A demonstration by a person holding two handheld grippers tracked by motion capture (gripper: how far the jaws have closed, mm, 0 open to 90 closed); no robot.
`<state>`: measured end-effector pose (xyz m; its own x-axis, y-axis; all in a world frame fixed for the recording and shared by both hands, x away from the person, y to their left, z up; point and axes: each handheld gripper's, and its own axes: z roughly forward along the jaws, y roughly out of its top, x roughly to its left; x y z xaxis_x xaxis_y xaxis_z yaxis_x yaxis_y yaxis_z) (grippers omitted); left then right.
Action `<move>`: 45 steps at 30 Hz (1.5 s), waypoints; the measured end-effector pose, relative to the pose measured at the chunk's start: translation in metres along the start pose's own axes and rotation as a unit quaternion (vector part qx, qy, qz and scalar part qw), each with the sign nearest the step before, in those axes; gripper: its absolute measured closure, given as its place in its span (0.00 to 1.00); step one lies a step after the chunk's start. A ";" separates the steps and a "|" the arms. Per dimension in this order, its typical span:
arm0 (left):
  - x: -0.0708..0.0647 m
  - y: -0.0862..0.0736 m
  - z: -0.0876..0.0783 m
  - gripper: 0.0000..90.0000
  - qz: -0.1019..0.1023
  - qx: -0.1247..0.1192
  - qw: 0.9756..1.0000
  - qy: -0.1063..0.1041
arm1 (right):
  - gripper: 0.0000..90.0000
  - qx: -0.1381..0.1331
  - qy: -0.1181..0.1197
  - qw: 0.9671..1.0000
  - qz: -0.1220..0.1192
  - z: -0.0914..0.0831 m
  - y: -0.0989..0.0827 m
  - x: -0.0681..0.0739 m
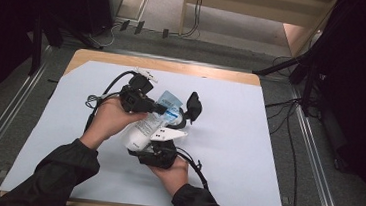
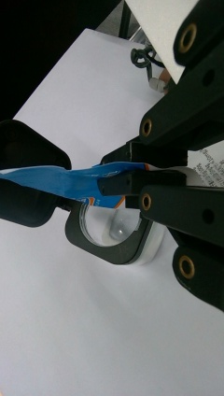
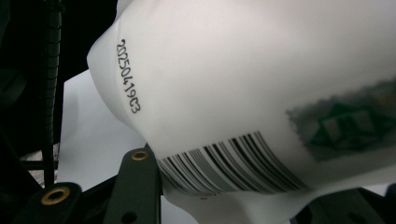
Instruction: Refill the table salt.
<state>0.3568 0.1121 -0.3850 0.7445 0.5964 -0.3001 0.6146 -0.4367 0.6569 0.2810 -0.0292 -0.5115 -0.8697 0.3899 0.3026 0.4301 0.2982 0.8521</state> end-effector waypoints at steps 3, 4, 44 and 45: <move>0.001 0.000 0.002 1.00 -0.001 0.001 1.000 -0.002 | 0.69 0.000 0.002 1.000 0.004 0.000 0.000 -0.001; 0.001 0.001 0.003 0.99 0.000 0.003 1.000 -0.003 | 0.69 -0.001 0.004 1.000 0.007 0.000 0.000 -0.001; 0.022 0.014 0.016 1.00 -0.018 0.019 1.000 0.006 | 0.73 -0.015 0.068 0.997 0.040 -0.004 0.001 -0.007; 0.022 0.014 0.016 1.00 -0.019 0.020 1.000 0.010 | 0.73 -0.015 0.069 0.997 0.040 -0.004 0.001 -0.007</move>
<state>0.3858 0.1088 -0.3934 0.7157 0.6256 -0.3105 0.6521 -0.4395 0.6177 0.2860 -0.0351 -0.5110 -0.8590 0.2878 0.4235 0.4934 0.2441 0.8349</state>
